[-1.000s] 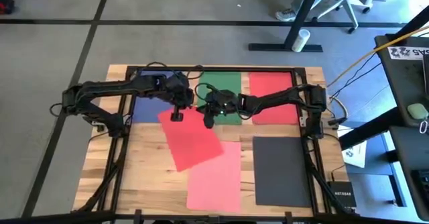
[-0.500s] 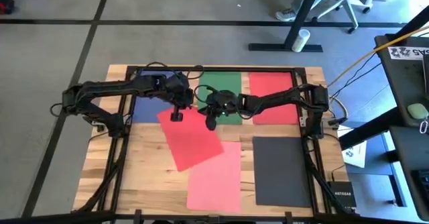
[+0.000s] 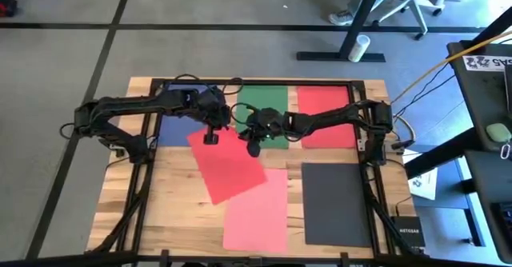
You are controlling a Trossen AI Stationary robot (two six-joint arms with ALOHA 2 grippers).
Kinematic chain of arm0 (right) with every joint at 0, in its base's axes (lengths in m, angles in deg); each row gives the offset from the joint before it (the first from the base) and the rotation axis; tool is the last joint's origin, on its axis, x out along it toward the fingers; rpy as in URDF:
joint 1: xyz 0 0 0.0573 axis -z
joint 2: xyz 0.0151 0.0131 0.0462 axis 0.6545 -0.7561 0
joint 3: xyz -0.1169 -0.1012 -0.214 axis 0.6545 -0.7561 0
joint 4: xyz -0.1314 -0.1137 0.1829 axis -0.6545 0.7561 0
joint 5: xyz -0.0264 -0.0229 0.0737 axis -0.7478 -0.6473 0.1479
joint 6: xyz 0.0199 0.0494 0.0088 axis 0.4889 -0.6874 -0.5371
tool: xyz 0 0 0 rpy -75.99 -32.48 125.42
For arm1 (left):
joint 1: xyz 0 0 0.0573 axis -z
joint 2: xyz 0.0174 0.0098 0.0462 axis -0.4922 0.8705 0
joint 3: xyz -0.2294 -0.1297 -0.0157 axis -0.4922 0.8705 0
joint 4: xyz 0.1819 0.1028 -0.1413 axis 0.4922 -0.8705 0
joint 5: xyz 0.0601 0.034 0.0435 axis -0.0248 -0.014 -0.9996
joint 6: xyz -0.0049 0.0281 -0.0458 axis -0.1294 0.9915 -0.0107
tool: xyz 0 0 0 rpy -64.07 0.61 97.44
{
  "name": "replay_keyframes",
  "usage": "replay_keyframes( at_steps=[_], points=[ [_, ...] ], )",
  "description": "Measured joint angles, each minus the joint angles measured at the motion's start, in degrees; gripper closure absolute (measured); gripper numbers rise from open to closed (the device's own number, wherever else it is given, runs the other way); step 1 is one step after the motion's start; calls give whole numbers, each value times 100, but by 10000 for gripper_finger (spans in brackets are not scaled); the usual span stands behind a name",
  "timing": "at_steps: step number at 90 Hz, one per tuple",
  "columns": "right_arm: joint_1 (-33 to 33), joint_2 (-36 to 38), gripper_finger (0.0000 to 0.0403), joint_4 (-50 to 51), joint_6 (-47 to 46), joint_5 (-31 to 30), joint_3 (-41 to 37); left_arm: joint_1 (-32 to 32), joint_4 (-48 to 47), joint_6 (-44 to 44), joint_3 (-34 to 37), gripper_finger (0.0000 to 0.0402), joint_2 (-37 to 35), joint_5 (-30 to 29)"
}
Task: Organize paper
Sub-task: Stack the red paper on top of the other red paper
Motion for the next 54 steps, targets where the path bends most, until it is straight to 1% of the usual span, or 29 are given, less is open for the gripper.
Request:
replay_keyframes(
  at_steps=[7,18,23,37,54],
  points=[
    [2,0,330,-2,0,-20,0,0,7,0,0,401,0,0],
    [37,0,338,19,38,-477,0,0,13,-2,0,402,0,0],
    [87,0,341,-5,42,-560,0,0,13,-2,0,402,0,0],
    [276,0,342,-30,42,-487,0,36,15,-15,0,402,0,0],
    [215,8,342,36,201,-27,0,87,9,1,0,402,0,4]
  ],
)
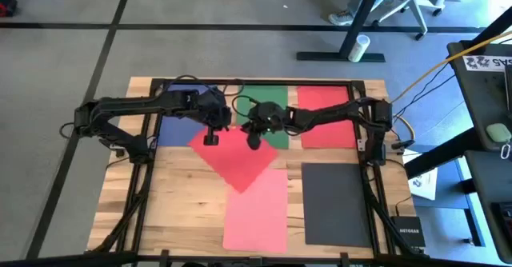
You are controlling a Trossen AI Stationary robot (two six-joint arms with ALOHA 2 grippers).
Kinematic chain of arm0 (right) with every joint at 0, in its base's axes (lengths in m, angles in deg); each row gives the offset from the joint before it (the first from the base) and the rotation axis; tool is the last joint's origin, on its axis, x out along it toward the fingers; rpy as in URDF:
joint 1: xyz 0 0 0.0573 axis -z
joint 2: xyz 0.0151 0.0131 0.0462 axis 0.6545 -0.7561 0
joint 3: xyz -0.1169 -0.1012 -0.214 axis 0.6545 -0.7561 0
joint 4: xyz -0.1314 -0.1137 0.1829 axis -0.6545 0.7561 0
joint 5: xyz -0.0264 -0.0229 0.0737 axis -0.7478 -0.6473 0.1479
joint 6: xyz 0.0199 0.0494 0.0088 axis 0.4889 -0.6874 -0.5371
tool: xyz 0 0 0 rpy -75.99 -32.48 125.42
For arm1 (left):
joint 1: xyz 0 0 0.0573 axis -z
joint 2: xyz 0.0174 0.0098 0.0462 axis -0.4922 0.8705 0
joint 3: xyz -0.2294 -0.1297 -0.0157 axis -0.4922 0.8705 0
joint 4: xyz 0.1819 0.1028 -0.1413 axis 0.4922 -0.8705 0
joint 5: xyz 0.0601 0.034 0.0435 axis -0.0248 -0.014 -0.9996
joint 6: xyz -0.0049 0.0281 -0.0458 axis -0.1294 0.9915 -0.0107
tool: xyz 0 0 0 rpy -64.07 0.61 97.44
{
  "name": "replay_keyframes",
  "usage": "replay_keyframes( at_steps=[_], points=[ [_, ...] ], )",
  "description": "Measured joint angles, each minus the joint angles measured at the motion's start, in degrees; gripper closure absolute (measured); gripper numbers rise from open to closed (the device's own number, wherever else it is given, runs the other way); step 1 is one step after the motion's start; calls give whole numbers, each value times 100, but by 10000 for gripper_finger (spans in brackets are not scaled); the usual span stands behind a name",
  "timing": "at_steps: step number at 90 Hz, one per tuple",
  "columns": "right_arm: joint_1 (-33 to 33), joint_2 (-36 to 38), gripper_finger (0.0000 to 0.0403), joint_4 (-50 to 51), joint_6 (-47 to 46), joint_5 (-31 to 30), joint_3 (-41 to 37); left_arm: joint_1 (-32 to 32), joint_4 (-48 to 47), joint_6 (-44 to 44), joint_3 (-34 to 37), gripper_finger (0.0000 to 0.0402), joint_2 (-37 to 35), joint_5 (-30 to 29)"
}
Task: Organize paper
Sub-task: Stack the red paper on top of the other red paper
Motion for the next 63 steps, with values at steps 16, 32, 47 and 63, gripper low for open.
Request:
replay_keyframes(
  at_steps=[16,32,47,63],
  points=[
    [-211,23,342,51,626,-55,0,-4,1,-4,2,402,0,-2],
    [-392,62,342,-30,1172,-435,2,2,0,-3,4,402,0,0],
    [-493,62,342,23,1534,-737,160,2,0,-3,7,402,0,-2],
    [-514,62,342,379,1798,-972,545,2,-1,-4,7,402,0,0]
  ],
)
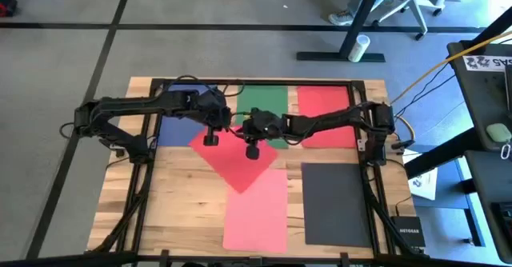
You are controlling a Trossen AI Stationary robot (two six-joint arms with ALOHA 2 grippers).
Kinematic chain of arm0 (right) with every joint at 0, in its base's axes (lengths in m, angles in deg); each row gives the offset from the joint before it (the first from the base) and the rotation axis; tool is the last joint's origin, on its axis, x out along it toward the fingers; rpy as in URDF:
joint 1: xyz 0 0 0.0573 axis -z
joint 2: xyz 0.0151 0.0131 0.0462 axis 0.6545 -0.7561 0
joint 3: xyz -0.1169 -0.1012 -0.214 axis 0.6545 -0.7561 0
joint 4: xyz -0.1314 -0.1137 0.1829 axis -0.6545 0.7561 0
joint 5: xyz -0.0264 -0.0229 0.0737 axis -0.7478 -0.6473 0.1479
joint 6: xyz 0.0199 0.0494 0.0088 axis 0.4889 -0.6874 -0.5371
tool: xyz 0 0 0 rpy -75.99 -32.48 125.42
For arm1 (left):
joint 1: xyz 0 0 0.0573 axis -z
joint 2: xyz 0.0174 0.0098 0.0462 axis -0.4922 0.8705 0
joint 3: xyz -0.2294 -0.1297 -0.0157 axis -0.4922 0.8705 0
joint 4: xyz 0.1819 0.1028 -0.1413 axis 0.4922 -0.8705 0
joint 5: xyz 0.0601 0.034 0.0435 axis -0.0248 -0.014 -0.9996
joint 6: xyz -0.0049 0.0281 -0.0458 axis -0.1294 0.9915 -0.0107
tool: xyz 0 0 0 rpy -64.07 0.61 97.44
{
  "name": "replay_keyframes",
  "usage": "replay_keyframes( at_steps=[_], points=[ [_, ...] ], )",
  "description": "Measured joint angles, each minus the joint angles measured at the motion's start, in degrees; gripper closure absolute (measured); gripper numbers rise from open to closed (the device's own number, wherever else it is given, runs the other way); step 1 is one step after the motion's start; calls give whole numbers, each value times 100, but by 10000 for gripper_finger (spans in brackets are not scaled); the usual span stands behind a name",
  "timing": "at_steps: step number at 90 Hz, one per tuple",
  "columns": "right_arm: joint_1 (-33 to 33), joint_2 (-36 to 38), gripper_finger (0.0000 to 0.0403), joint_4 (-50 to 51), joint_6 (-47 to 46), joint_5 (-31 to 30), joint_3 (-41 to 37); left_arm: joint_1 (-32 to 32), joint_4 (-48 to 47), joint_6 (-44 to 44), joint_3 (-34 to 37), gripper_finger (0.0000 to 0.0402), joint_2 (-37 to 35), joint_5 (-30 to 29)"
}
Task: Organize paper
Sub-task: Stack the red paper on top of the other red paper
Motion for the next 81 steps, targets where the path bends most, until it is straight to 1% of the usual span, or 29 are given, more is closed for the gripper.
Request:
replay_keyframes(
  at_steps=[14,36,51,81],
  points=[
    [3,0,342,257,279,-212,225,0,1,1,2,402,0,-2],
    [76,0,342,295,421,-210,338,0,3,-1,2,402,0,-2],
    [126,0,342,294,420,-16,338,0,5,1,4,402,0,-2],
    [199,-120,342,171,420,164,339,0,28,0,4,402,0,-2]
  ],
)
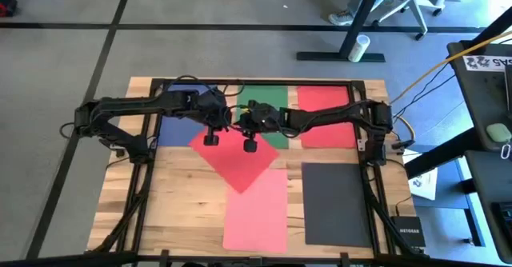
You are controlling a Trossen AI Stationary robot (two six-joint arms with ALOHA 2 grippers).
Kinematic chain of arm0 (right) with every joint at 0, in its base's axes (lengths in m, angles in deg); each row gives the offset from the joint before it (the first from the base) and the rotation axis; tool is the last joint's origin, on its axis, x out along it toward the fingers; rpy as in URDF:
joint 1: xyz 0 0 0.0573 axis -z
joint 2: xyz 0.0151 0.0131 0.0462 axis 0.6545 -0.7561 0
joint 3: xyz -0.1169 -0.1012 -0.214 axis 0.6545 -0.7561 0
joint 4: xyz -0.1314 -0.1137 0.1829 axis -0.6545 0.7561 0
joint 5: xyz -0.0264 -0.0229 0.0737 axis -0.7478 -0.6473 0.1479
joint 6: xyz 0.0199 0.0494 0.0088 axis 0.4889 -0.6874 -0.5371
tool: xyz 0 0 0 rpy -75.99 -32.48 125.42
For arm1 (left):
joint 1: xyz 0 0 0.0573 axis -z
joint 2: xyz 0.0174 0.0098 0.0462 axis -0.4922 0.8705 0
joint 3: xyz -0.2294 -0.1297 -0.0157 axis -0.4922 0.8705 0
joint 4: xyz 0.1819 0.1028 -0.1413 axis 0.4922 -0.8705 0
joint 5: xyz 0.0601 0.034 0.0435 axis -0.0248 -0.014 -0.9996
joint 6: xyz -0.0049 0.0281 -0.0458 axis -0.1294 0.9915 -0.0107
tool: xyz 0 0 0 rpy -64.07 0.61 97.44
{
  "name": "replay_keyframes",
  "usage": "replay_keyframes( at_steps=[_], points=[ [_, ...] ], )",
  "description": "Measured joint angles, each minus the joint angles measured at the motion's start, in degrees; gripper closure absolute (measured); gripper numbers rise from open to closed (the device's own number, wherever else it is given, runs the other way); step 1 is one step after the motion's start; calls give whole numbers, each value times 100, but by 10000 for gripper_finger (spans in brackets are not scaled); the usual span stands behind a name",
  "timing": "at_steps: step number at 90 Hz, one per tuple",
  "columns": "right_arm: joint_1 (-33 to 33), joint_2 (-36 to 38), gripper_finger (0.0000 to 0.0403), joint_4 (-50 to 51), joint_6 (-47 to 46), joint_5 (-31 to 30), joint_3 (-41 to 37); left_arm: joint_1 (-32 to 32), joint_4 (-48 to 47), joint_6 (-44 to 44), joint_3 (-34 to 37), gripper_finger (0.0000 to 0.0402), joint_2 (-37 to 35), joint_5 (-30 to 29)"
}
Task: Organize paper
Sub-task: Stack the red paper on top of the other red paper
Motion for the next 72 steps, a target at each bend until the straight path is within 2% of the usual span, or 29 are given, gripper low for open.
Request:
replay_keyframes(
  at_steps=[24,51,60,65,72],
  points=[
    [68,-60,342,-120,-48,-58,2,0,-1,-1,0,402,0,2],
    [157,-249,344,-320,-106,234,-3,0,7,-10,0,402,0,1],
    [158,-260,371,-352,30,203,-3,0,34,-17,0,402,0,0],
    [149,-268,392,-347,113,-17,-3,0,32,-72,0,402,0,1],
    [139,-274,399,-332,151,-327,-3,0,43,-314,0,402,0,-1]
  ],
)
